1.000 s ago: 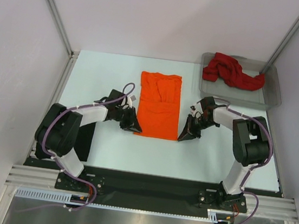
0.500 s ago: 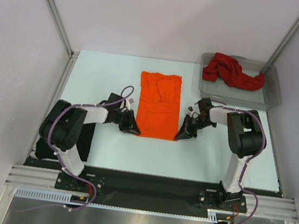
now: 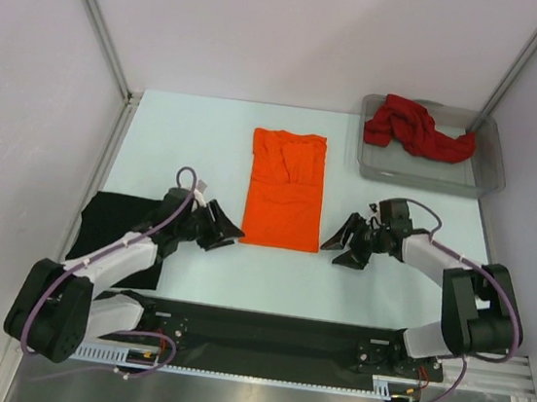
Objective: Fold and stack the t-shirts
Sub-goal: Fold the tshirt
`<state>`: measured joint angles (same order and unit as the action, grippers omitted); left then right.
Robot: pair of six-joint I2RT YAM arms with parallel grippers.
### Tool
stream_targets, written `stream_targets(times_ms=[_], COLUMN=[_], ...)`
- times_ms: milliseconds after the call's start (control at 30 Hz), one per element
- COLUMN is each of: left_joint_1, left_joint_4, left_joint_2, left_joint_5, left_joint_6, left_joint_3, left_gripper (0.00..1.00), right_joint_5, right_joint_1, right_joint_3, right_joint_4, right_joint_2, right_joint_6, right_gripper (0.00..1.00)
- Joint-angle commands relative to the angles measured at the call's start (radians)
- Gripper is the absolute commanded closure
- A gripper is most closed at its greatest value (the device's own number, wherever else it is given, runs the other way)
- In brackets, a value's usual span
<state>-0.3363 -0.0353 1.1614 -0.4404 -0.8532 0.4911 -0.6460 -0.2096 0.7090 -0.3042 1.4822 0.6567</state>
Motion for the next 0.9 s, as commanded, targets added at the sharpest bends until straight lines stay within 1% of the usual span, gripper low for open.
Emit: stream_targets(times_ms=[0, 33, 67, 100, 167, 200, 233, 300, 333, 400, 433, 533, 667, 867], left_joint_1=[-0.046, -0.058, -0.069, -0.081, -0.112, -0.118, -0.125, -0.136, -0.138, -0.147, -0.148, -0.148, -0.152, -0.153], left_joint_4=[0.17, 0.213, 0.277, 0.296, 0.313, 0.301, 0.281, 0.23, 0.209, 0.222, 0.257, 0.268, 0.204, 0.209], left_joint_2=[-0.058, -0.066, -0.072, -0.075, -0.06, -0.049, -0.022, 0.01, 0.038, 0.052, 0.067, 0.098, 0.145, 0.199], left_joint_5=[0.112, 0.136, 0.161, 0.211, 0.253, 0.271, 0.305, 0.325, 0.351, 0.38, 0.405, 0.416, 0.437, 0.437], left_joint_6=[-0.309, -0.366, -0.464, -0.499, -0.538, -0.537, -0.534, -0.546, -0.553, -0.598, -0.634, -0.679, -0.687, -0.707], left_joint_3=[-0.138, -0.172, -0.225, -0.241, -0.244, -0.232, -0.218, -0.177, -0.161, -0.167, -0.184, -0.189, -0.131, -0.114], left_gripper=[0.48, 0.48, 0.48, 0.48, 0.47, 0.46, 0.45, 0.46, 0.46, 0.45, 0.45, 0.46, 0.48, 0.49], right_joint_5=[0.113, 0.137, 0.163, 0.225, 0.281, 0.313, 0.328, 0.357, 0.364, 0.382, 0.385, 0.388, 0.393, 0.361], right_joint_1=[-0.04, -0.053, -0.066, -0.1, -0.131, -0.149, -0.158, -0.171, -0.175, -0.175, -0.177, -0.177, -0.183, -0.194], right_joint_3=[-0.12, -0.167, -0.177, -0.177, -0.174, -0.175, -0.172, -0.171, -0.171, -0.172, -0.172, -0.181, -0.189, -0.192], right_joint_4=[0.287, 0.388, 0.414, 0.419, 0.422, 0.425, 0.419, 0.416, 0.419, 0.409, 0.395, 0.379, 0.366, 0.393], right_joint_2=[-0.101, -0.111, -0.117, -0.12, -0.119, -0.111, -0.108, -0.094, -0.089, -0.082, -0.077, -0.074, -0.068, -0.014], right_joint_6=[0.335, 0.392, 0.453, 0.471, 0.489, 0.507, 0.515, 0.532, 0.535, 0.538, 0.544, 0.567, 0.587, 0.604], right_gripper=[0.36, 0.35, 0.34, 0.34, 0.36, 0.45, 0.49, 0.57, 0.59, 0.63, 0.64, 0.62, 0.61, 0.6])
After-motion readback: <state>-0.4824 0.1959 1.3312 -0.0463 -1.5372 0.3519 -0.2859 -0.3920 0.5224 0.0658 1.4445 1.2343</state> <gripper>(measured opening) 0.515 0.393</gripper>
